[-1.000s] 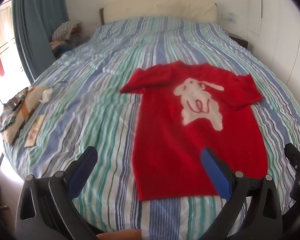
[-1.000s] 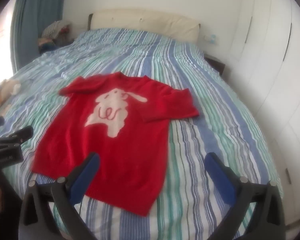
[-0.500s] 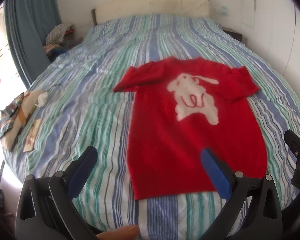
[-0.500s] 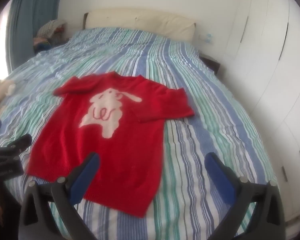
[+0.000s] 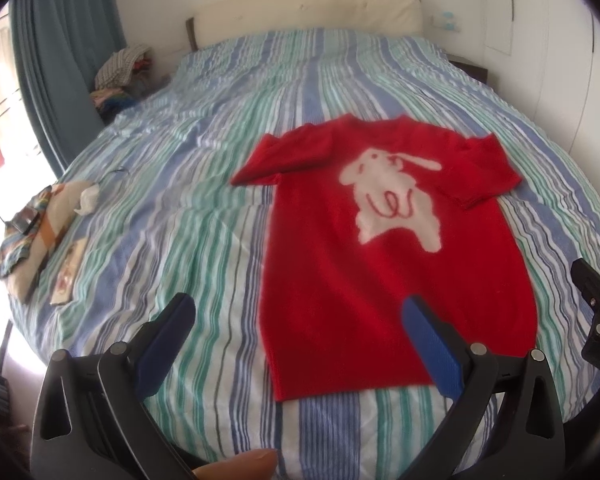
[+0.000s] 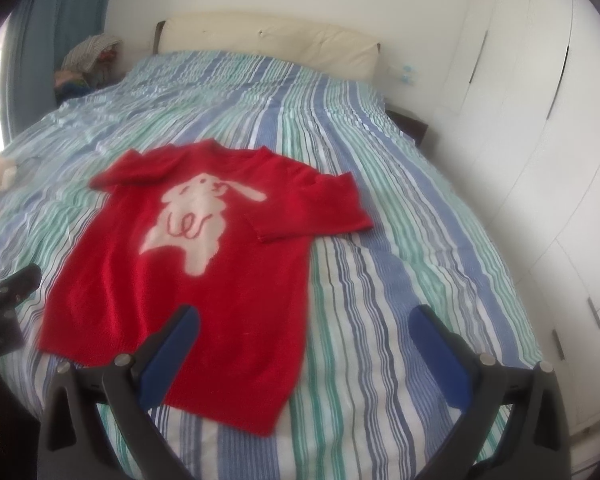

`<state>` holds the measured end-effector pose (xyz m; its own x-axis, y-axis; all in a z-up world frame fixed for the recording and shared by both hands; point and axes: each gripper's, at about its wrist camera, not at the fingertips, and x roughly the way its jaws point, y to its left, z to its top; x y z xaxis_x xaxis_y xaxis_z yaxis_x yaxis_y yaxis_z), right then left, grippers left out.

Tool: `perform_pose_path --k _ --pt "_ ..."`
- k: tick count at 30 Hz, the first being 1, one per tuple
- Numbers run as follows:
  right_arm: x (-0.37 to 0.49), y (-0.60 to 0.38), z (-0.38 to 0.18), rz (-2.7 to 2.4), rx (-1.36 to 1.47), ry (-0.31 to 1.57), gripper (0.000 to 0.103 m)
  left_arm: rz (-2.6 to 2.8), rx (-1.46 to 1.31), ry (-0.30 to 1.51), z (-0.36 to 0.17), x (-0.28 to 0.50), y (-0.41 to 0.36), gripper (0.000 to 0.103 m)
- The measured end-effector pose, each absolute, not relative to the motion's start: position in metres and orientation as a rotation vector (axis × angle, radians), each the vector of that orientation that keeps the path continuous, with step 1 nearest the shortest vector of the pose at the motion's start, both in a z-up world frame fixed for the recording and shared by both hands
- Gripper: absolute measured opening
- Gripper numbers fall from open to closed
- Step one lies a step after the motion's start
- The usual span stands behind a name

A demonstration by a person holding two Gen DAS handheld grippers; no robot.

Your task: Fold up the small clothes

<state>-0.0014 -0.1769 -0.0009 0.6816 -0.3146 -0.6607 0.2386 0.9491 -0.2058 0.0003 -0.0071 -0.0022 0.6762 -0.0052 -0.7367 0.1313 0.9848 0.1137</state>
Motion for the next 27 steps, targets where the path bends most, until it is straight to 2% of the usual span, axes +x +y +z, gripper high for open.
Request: perform_pose_path --k 27 --pt "0.0013 -0.1787 -0.0093 -0.316 -0.111 0.778 0.103 -0.068 0.184 0.831 -0.0077 0.0 -0.0093 0.103"
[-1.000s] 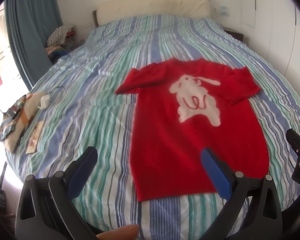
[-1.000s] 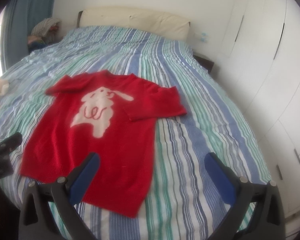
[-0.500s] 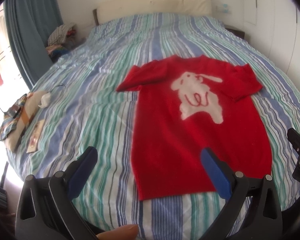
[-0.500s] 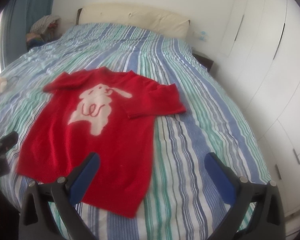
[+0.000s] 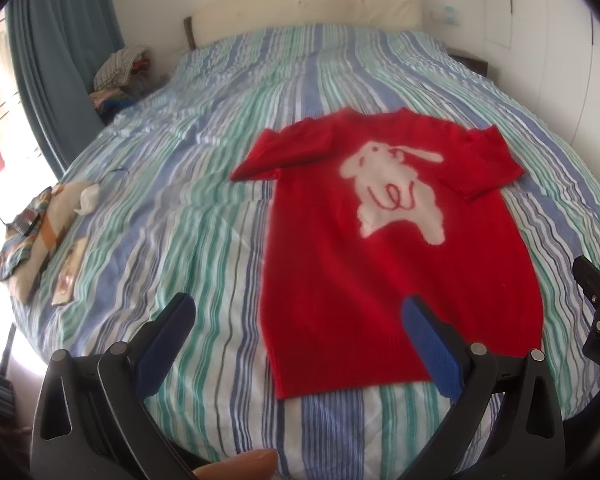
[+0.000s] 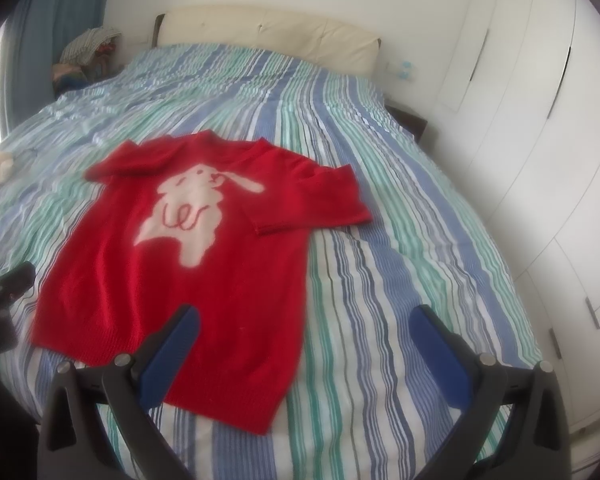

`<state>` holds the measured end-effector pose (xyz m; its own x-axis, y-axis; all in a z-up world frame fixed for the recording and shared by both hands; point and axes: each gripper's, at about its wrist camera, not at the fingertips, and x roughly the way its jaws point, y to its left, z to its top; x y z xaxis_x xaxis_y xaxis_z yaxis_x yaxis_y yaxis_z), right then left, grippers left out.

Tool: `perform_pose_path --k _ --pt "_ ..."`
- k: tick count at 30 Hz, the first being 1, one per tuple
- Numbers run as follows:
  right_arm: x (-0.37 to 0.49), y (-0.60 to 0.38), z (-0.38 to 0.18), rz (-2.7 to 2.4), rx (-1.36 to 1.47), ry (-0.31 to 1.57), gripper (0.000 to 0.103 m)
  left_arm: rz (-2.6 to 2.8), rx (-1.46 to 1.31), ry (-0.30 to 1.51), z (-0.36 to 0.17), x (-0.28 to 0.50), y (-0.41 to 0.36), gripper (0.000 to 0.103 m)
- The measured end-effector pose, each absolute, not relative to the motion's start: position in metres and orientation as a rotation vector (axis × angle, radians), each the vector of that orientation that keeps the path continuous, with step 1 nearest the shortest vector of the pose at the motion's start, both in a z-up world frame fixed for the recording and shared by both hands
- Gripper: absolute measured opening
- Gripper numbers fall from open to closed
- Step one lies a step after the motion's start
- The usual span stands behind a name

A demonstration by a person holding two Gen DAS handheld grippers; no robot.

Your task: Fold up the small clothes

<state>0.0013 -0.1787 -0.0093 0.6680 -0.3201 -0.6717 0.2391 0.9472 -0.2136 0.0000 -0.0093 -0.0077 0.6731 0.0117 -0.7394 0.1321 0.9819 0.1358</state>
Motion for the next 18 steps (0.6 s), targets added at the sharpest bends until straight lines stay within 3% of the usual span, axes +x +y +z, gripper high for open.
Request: perform_pose_path --k 18 --pt "0.005 -0.183 -0.005 -0.291 -0.098 0.751 0.103 -0.045 0.141 0.879 -0.015 0.009 0.006 0.103"
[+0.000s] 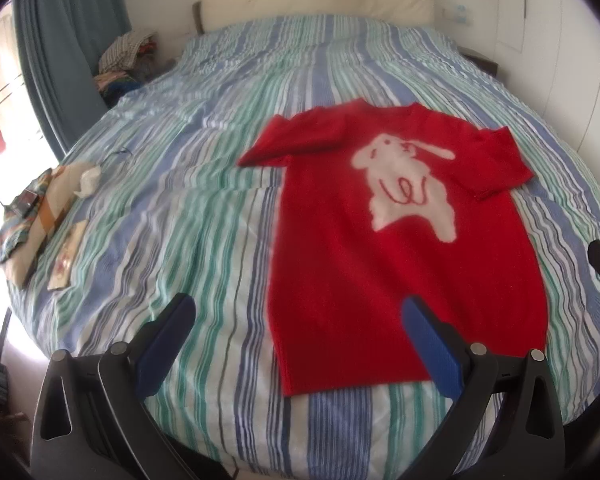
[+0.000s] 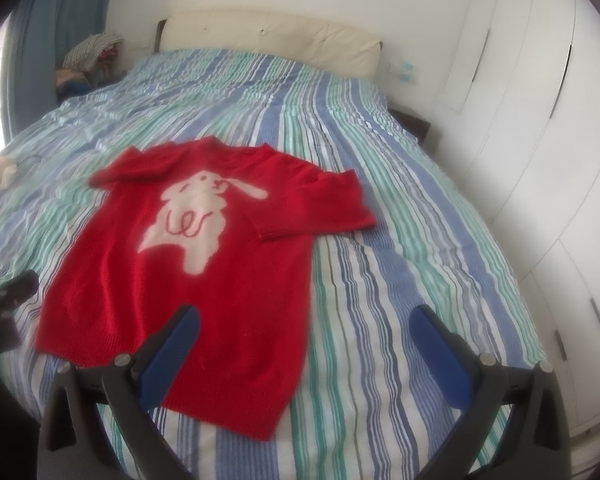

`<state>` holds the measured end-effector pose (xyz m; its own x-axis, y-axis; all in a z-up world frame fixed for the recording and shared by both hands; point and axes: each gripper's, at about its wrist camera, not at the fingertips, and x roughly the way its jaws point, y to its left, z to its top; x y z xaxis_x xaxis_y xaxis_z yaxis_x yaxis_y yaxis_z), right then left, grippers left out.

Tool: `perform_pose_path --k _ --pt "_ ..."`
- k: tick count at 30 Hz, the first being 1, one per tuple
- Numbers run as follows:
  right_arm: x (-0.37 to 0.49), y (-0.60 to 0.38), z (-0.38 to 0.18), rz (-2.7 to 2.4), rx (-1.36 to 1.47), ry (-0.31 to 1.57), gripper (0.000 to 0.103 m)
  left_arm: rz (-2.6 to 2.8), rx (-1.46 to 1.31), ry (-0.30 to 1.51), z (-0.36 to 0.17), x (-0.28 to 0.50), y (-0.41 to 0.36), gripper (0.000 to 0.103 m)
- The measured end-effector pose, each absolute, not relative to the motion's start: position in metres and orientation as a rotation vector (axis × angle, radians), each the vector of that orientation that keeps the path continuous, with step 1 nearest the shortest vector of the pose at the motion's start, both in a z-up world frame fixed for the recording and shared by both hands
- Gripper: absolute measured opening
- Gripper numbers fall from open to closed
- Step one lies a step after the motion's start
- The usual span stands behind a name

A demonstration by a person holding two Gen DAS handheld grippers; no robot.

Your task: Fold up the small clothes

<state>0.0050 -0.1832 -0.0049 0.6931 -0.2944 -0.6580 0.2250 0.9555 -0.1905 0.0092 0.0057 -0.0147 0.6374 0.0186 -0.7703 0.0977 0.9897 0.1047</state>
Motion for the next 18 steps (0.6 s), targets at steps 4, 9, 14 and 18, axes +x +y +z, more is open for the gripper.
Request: perform_pose_path --k 4,9,14,18 --pt "0.033 -0.209 0.003 -0.22 -0.112 0.623 0.103 -0.018 0.136 0.876 -0.017 0.011 0.018 0.103" --pt "0.142 -0.213 -0.055 0.067 -0.264 0.801 0.103 -0.022 0.061 0.895 -0.018 0.014 0.032 0.103" --pt "0.218 -0.194 -0.135 0.165 -0.369 0.954 0.088 0.009 0.07 0.898 -0.02 0.014 0.042 0.103" --pt "0.238 -0.233 -0.134 0.172 -0.189 0.976 0.031 0.047 0.06 0.911 -0.027 0.017 0.059 0.103"
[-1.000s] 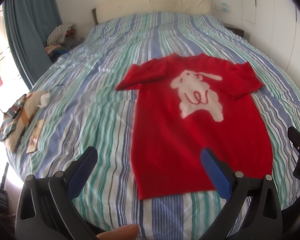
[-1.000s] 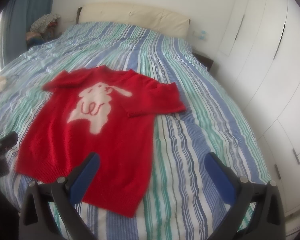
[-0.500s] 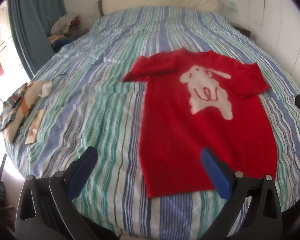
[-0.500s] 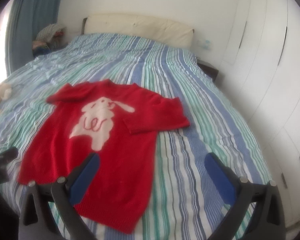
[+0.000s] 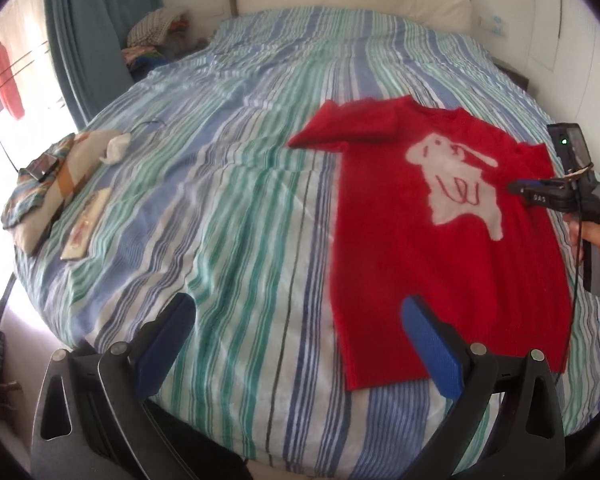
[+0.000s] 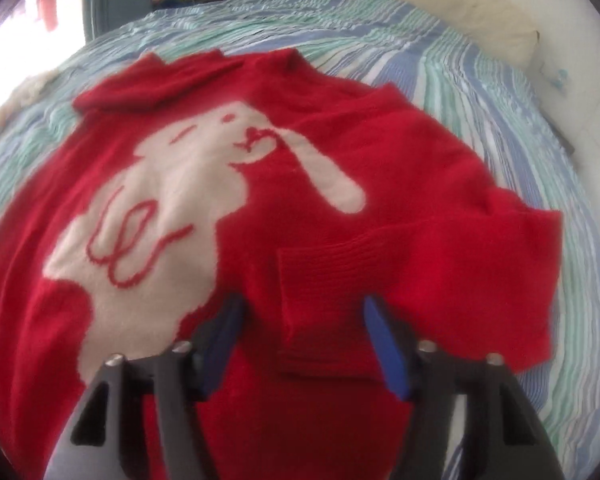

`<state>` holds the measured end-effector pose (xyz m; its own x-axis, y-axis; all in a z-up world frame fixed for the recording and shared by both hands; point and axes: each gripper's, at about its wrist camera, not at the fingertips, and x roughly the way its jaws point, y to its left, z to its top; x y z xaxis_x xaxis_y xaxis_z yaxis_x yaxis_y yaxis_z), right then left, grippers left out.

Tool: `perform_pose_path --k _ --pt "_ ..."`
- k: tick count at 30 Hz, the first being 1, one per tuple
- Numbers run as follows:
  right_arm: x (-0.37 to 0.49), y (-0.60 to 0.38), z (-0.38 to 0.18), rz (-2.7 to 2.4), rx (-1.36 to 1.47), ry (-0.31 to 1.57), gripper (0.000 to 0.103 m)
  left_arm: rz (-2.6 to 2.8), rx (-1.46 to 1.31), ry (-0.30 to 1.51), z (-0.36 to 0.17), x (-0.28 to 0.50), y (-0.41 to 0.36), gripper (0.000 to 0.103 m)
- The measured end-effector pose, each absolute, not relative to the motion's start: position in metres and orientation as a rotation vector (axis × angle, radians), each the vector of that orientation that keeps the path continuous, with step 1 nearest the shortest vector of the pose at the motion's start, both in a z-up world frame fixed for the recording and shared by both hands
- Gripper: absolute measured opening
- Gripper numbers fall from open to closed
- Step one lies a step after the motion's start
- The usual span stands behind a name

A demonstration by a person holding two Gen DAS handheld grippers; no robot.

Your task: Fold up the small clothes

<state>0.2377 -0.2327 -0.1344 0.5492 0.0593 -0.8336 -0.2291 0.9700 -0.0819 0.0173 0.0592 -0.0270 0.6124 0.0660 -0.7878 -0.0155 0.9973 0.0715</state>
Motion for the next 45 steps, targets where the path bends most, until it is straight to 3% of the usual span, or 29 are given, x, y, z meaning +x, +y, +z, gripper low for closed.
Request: perform_pose_path --k 1,3,10,15,16,18,19,20,24,25,26,27,28,32,39,43,45 --pt "0.236 -0.247 -0.123 0.184 -0.132 0.96 0.015 0.052 0.047 0.915 -0.03 0.018 0.064 0.103" --pt "0.227 -0.279 -0.098 0.109 -0.097 0.899 0.0 0.05 0.023 0.931 -0.036 0.02 0.069 0.103" --pt "0.179 -0.444 -0.05 -0.267 0.066 0.826 0.0 0.005 0.022 0.953 -0.043 0.025 0.051 0.103" --pt "0.168 -0.431 -0.074 -0.2 -0.05 0.93 0.003 -0.034 0.043 0.959 -0.04 0.028 0.029 0.103" --pt "0.168 -0.411 -0.077 -0.139 -0.07 0.927 0.01 -0.04 0.049 0.958 -0.039 0.028 0.025 0.103" --pt "0.172 -0.369 -0.08 0.008 -0.058 0.908 0.043 -0.05 0.054 0.954 -0.034 0.027 0.02 0.103" --pt "0.175 -0.344 -0.08 0.092 -0.051 0.89 0.072 -0.053 0.055 0.95 -0.031 0.026 0.02 0.103" --pt "0.177 -0.319 -0.082 0.173 -0.066 0.866 0.081 -0.054 0.054 0.946 -0.029 0.025 0.021 0.103" --pt "0.209 -0.236 -0.106 0.266 -0.237 0.865 0.08 -0.027 0.043 0.94 -0.021 0.023 0.036 0.103" --pt "0.223 -0.231 -0.118 0.241 -0.254 0.902 0.07 -0.021 0.047 0.94 -0.018 0.024 0.042 0.103" --pt "0.237 -0.233 -0.129 0.207 -0.26 0.956 0.031 -0.017 0.054 0.938 -0.012 0.026 0.05 0.102" --pt "0.241 -0.241 -0.137 0.181 -0.236 0.991 0.013 -0.011 0.06 0.927 -0.004 0.028 0.061 0.102" --pt "0.24 -0.253 -0.132 0.167 -0.181 0.976 0.005 0.002 0.067 0.902 0.008 0.029 0.072 0.102" --pt "0.209 -0.306 -0.071 0.069 -0.053 0.859 0.005 0.09 0.12 0.782 0.064 0.042 0.111 0.102" --pt "0.143 -0.388 0.052 -0.125 -0.072 0.682 0.005 0.031 0.073 0.623 0.189 0.052 0.14 0.103" --pt "0.124 -0.42 0.094 -0.243 -0.191 0.643 0.005 0.006 0.084 0.595 0.239 0.07 0.147 0.103" --pt "0.117 -0.454 0.107 -0.27 -0.047 0.642 0.005 0.128 0.197 0.487 0.259 0.071 0.143 0.103"
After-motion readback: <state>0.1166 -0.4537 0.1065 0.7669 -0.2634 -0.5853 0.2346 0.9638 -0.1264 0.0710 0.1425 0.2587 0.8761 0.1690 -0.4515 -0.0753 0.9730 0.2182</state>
